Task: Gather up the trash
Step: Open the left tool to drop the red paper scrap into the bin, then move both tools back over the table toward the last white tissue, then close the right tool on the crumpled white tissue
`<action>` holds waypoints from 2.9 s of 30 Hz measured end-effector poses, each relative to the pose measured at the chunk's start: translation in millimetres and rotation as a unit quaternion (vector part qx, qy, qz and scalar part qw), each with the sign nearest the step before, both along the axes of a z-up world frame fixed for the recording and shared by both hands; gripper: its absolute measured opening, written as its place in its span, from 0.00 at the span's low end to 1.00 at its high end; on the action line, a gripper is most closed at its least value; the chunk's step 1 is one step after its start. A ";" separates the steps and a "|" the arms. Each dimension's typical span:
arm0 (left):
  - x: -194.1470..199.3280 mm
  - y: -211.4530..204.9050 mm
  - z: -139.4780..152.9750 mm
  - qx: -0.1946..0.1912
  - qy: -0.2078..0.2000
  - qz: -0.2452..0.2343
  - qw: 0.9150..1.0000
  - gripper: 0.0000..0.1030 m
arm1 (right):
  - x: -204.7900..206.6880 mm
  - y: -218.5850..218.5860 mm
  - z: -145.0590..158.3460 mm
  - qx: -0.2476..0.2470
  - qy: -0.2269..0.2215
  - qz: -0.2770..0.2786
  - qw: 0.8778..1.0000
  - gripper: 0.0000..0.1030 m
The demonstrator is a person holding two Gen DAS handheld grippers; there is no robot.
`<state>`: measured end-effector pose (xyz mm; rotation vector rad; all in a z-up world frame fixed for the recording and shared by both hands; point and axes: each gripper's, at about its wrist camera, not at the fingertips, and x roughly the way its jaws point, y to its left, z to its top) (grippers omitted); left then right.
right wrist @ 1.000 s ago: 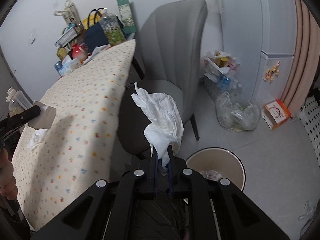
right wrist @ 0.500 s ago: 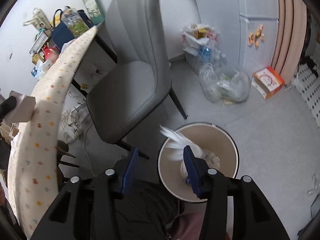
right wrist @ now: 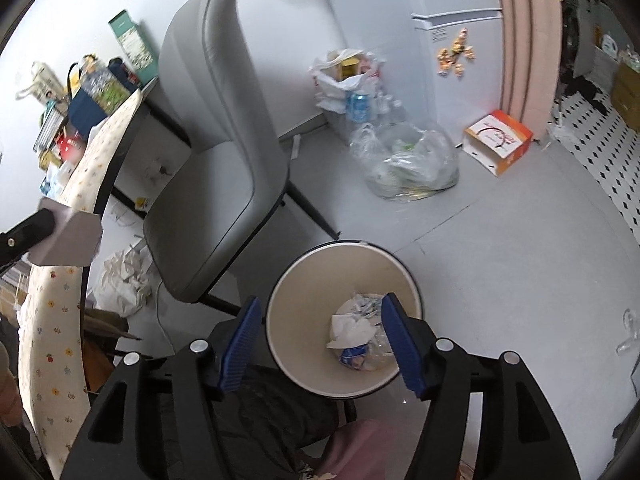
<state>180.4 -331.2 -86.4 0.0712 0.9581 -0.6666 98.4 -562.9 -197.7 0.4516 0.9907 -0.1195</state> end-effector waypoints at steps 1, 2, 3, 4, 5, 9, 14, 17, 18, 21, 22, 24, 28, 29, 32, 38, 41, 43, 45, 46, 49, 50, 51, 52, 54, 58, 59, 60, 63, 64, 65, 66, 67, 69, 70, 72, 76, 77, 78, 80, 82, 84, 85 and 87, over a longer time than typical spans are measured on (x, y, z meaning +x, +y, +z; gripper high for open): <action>-0.9 -7.7 -1.5 -0.002 0.004 -0.010 1.000 0.03 | -3.4 -4.9 1.1 0.000 -0.001 -0.004 1.000 0.60; -2.4 -16.4 -2.9 -0.006 0.009 -0.023 1.000 0.04 | -6.8 -9.9 2.8 -0.001 -0.003 -0.009 1.000 0.60; -4.6 -25.6 -4.3 -0.004 0.011 -0.034 0.999 0.04 | -9.3 -14.0 4.1 -0.001 -0.005 -0.013 1.000 0.60; -5.7 -30.9 -6.9 0.002 0.012 -0.038 0.999 0.13 | -12.7 -18.7 6.1 -0.002 -0.006 -0.019 1.000 0.60; -6.2 -35.9 -8.3 0.003 0.013 -0.041 0.999 0.41 | -14.5 -22.3 7.7 -0.003 -0.007 -0.023 1.000 0.60; -4.9 -30.8 -5.5 -0.010 0.006 -0.024 1.000 0.70 | -19.8 -30.6 13.6 -0.003 -0.015 -0.032 0.999 0.61; -1.9 -7.5 0.8 -0.010 0.000 0.012 1.000 0.87 | -18.3 -23.3 16.8 -0.002 -0.019 -0.021 1.000 0.62; -3.4 10.3 7.4 -0.017 -0.008 0.030 0.999 0.94 | -15.1 -12.6 21.9 -0.005 -0.022 -0.012 1.000 0.69; -4.4 17.6 9.9 -0.017 -0.010 0.037 0.999 0.94 | -14.0 -8.2 24.7 -0.006 -0.025 -0.009 1.000 0.74; -5.9 39.0 16.3 -0.020 -0.015 0.055 0.998 0.94 | -11.6 6.5 36.1 -0.013 -0.038 0.003 0.999 0.85; -6.1 46.7 17.4 -0.022 -0.016 0.062 0.998 0.94 | -10.5 10.2 38.8 -0.013 -0.041 0.006 0.999 0.87; -7.0 63.5 21.1 -0.028 -0.020 0.077 0.996 0.94 | -8.3 21.4 45.8 -0.014 -0.048 0.014 0.999 0.92; -10.8 95.1 29.7 -0.035 -0.030 0.103 0.994 0.94 | -2.3 44.7 58.6 -0.014 -0.053 0.031 0.998 0.92; -11.2 102.4 32.1 -0.037 -0.033 0.109 0.993 0.94 | -0.8 50.1 61.6 -0.014 -0.055 0.035 0.998 0.92; -15.8 126.9 38.1 -0.044 -0.042 0.127 0.990 0.94 | 3.8 67.7 71.4 -0.018 -0.059 0.048 0.997 0.92; -23.5 172.3 44.6 -0.061 -0.051 0.158 0.984 0.94 | 8.9 107.5 94.7 -0.032 -0.073 0.078 0.994 0.92; -28.2 196.2 46.4 -0.069 -0.055 0.173 0.981 0.94 | 9.2 128.3 105.5 -0.037 -0.080 0.095 0.992 0.92; -31.6 210.2 47.6 -0.074 -0.057 0.185 0.978 0.94 | 10.2 143.5 113.5 -0.040 -0.085 0.109 0.990 0.92; -35.5 221.8 48.6 -0.078 -0.059 0.195 0.976 0.94 | 12.7 158.5 121.4 -0.044 -0.090 0.123 0.987 0.92; -37.0 229.4 48.6 -0.079 -0.060 0.201 0.975 0.94 | 14.5 166.1 124.7 -0.047 -0.093 0.131 0.986 0.92; -41.3 252.3 49.6 -0.084 -0.064 0.220 0.970 0.94 | 20.8 195.5 138.3 -0.056 -0.105 0.160 0.980 0.92; -42.7 258.5 51.0 -0.086 -0.064 0.226 0.968 0.94 | 22.3 204.0 142.1 -0.057 -0.108 0.169 0.978 0.92; -44.4 266.1 51.9 -0.088 -0.067 0.233 0.966 0.94 | 24.2 213.8 145.7 -0.057 -0.111 0.179 0.976 0.92; -46.9 272.1 52.4 -0.087 -0.070 0.239 0.965 0.94 | 26.5 224.9 149.4 -0.058 -0.114 0.189 0.974 0.92; -51.0 286.9 53.3 -0.086 -0.073 0.252 0.961 0.94 | 30.3 243.2 154.9 -0.059 -0.117 0.205 0.970 0.92; -57.1 322.1 52.4 -0.089 -0.075 0.288 0.950 0.94 | 37.3 282.5 163.8 -0.061 -0.123 0.244 0.960 0.92; -58.6 331.1 51.6 -0.091 -0.074 0.298 0.947 0.94 | 38.3 291.9 165.6 -0.062 -0.125 0.254 0.957 0.92; -60.2 340.2 50.9 -0.092 -0.073 0.308 0.944 0.94 | 39.2 298.7 166.3 -0.062 -0.126 0.262 0.955 0.92; -67.3 363.1 49.2 -0.091 -0.074 0.330 0.937 0.94 | 43.0 327.9 168.7 -0.066 -0.127 0.292 0.946 0.92; -68.9 369.6 48.5 -0.090 -0.074 0.335 0.935 0.94 | 43.6 334.3 167.9 -0.067 -0.126 0.298 0.944 0.92; -71.3 375.3 48.3 -0.088 -0.074 0.341 0.933 0.94 | 44.2 344.1 168.1 -0.068 -0.126 0.309 0.940 0.92; -74.0 383.5 47.3 -0.087 -0.074 0.348 0.930 0.94 | 44.0 350.8 167.9 -0.068 -0.126 0.316 0.938 0.92; -76.6 388.8 46.3 -0.086 -0.073 0.353 0.929 0.94 | 45.1 361.0 167.6 -0.069 -0.125 0.327 0.934 0.92; -80.8 400.8 44.6 -0.085 -0.072 0.364 0.925 0.94 | 45.7 376.4 167.1 -0.071 -0.124 0.343 0.928 0.92; -83.2 407.5 43.7 -0.085 -0.071 0.371 0.922 0.94 | 45.8 387.2 166.7 -0.072 -0.123 0.354 0.924 0.92; -86.4 417.3 42.3 -0.084 -0.070 0.380 0.919 0.94 | 46.3 405.8 165.8 -0.073 -0.120 0.372 0.918 0.92; -92.3 434.7 40.4 -0.081 -0.070 0.395 0.912 0.94 | 48.2 438.5 160.4 -0.075 -0.110 0.399 0.907 0.90; -93.9 440.2 40.2 -0.079 -0.072 0.399 0.911 0.94 | 48.9 446.3 158.6 -0.076 -0.107 0.404 0.905 0.87; -95.9 446.3 40.3 -0.074 -0.074 0.408 0.907 0.94 | 49.8 453.4 156.9 -0.078 -0.105 0.409 0.903 0.85; -99.1 457.6 40.3 -0.070 -0.075 0.423 0.900 0.94 | 52.7 467.2 152.7 -0.081 -0.098 0.416 0.901 0.83; -102.3 469.7 40.2 -0.071 -0.076 0.436 0.894 0.94 | 56.8 479.7 146.8 -0.084 -0.092 0.422 0.898 0.81; -104.1 477.1 39.5 -0.070 -0.074 0.444 0.890 0.94 | 60.8 488.8 140.9 -0.091 -0.086 0.424 0.897 0.80; -104.8 480.9 38.8 -0.070 -0.073 0.447 0.889 0.94 | 64.4 493.8 135.7 -0.097 -0.080 0.423 0.897 0.79; -105.4 484.6 37.9 -0.069 -0.071 0.450 0.887 0.94 | 71.2 498.9 127.5 -0.102 -0.068 0.421 0.898 0.71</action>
